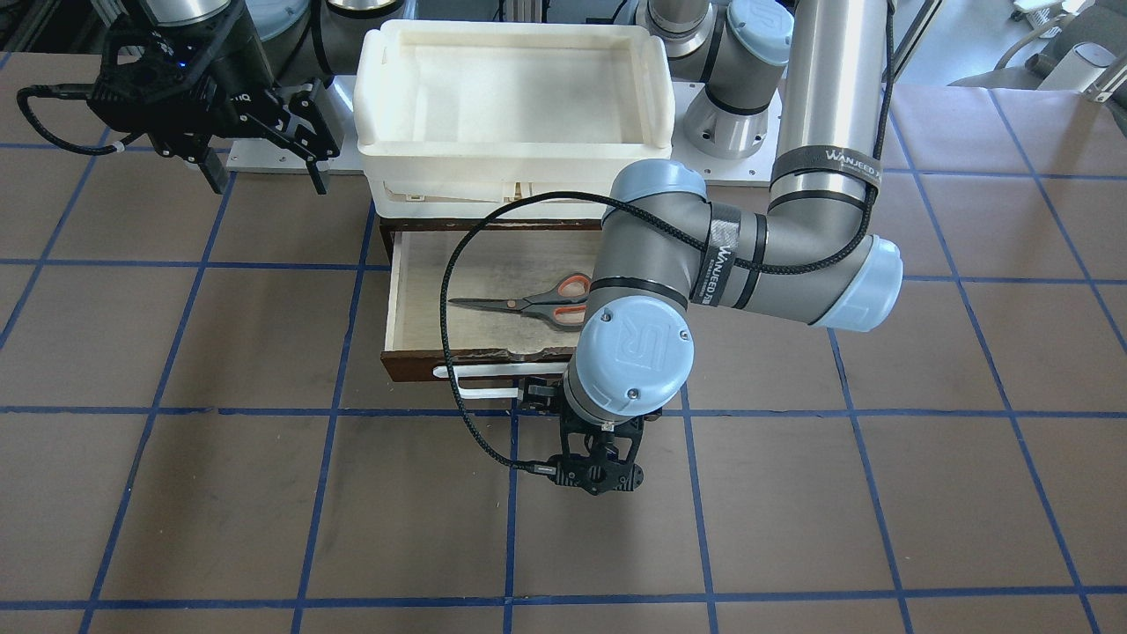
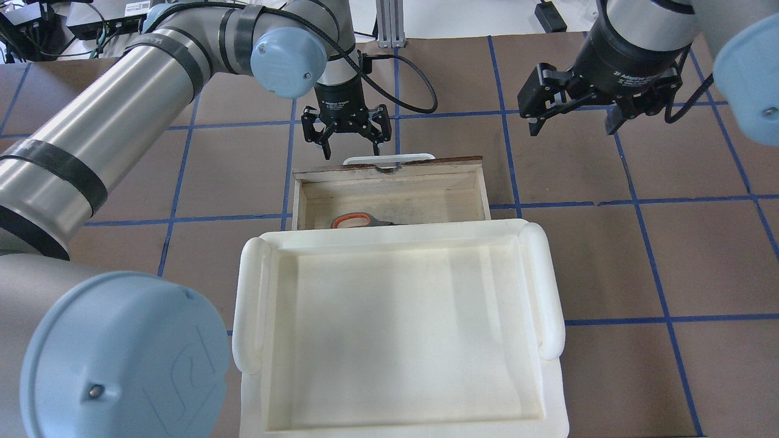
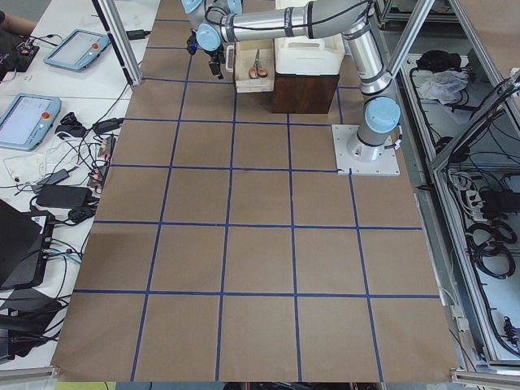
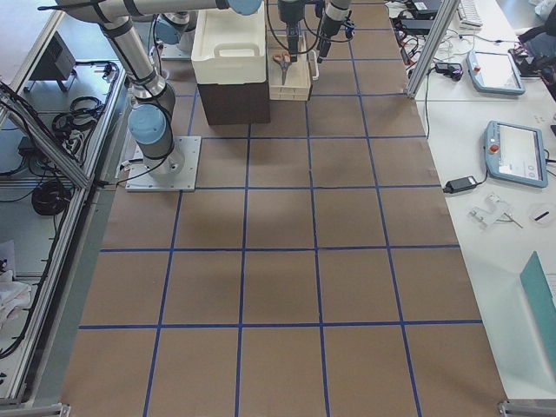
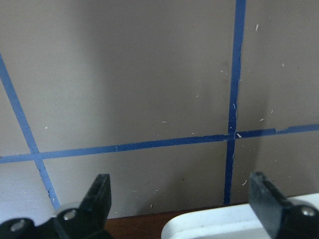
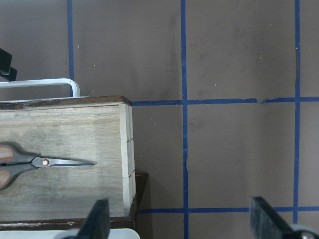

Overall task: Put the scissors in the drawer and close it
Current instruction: 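Lower the left gripper to the drawer front behind the handle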

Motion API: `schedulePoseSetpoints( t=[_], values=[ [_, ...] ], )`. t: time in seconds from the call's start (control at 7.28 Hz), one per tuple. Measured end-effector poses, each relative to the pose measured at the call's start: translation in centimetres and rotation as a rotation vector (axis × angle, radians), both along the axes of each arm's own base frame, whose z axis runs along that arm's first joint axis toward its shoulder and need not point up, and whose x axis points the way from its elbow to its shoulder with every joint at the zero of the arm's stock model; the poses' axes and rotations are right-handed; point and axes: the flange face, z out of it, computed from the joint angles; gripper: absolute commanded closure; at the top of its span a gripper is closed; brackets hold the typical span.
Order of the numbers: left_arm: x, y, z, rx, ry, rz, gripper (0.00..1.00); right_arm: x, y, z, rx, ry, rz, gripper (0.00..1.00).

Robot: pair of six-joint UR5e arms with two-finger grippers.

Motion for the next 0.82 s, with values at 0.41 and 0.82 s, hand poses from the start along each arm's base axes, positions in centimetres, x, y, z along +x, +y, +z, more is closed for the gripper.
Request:
schedulePoseSetpoints(
  t=[0.41,0.82],
  values=[
    [0.3,0.8,1.5,0.018,0.007,0.006,0.00,0.0,0.0,0.0,0.000,0.000,0.001,0.00],
    [0.7,2.2,2.4,0.057,-0.003,0.006,0.00,0.0,0.0,0.0,0.000,0.000,0.000,0.00]
  ],
)
